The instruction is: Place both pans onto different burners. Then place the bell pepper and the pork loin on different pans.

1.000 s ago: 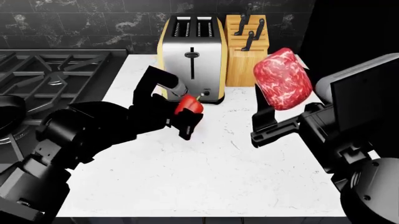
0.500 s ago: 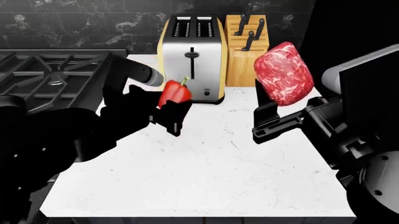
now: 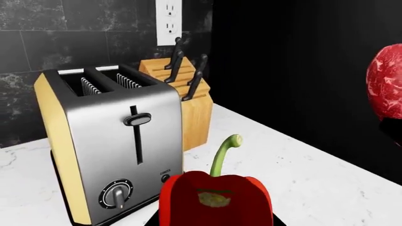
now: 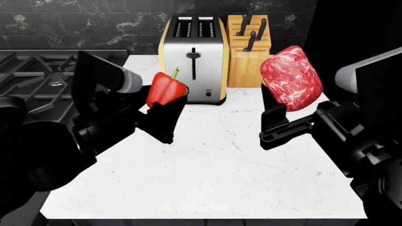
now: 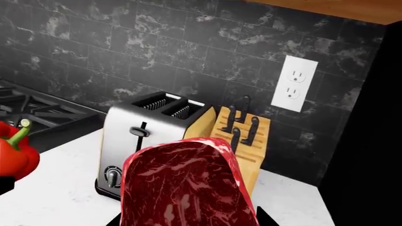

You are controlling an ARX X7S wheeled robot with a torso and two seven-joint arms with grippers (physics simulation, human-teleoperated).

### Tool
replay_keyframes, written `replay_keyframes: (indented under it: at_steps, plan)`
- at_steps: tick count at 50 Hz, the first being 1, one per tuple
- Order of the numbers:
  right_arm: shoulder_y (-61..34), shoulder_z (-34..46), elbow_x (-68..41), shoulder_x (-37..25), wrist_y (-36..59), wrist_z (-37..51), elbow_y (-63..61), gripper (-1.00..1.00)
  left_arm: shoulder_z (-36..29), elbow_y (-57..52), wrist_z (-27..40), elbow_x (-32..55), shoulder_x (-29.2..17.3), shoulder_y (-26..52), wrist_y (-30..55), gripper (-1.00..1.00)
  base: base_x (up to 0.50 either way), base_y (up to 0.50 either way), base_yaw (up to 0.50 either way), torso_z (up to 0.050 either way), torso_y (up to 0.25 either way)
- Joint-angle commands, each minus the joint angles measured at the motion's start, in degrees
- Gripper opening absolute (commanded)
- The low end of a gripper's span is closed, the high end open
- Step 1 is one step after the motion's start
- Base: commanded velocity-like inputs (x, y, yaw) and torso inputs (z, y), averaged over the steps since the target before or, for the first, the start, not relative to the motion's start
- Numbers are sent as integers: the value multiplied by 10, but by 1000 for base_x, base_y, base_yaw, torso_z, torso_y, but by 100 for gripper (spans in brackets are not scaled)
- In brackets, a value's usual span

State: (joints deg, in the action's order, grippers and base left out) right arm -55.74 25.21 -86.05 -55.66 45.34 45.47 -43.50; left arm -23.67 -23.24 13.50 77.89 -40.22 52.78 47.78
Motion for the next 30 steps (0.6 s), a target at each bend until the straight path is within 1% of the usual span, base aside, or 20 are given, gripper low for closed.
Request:
replay_keyframes:
  at_steps: [1, 5, 8, 30]
  plan:
    - [-12, -27, 0, -5, -1, 2, -9, -100, 14, -20, 14, 17, -8, -5, -7, -100, 0, 0, 0, 0, 0]
    - [-8, -30, -3, -5, -7, -1, -10, -100, 14, -19, 15, 17, -8, -5, -8, -100, 0, 0, 0, 3, 0]
    - [-11, -26, -2, -4, -1, -4, -12, -100, 15, -19, 16, 18, -8, -5, -8, -100, 0, 293, 0, 0, 4]
    - [-10, -22, 6, -7, 3, -7, -13, -100, 10, -13, 11, 16, -5, -7, -11, -100, 1, 495, 0, 0, 1]
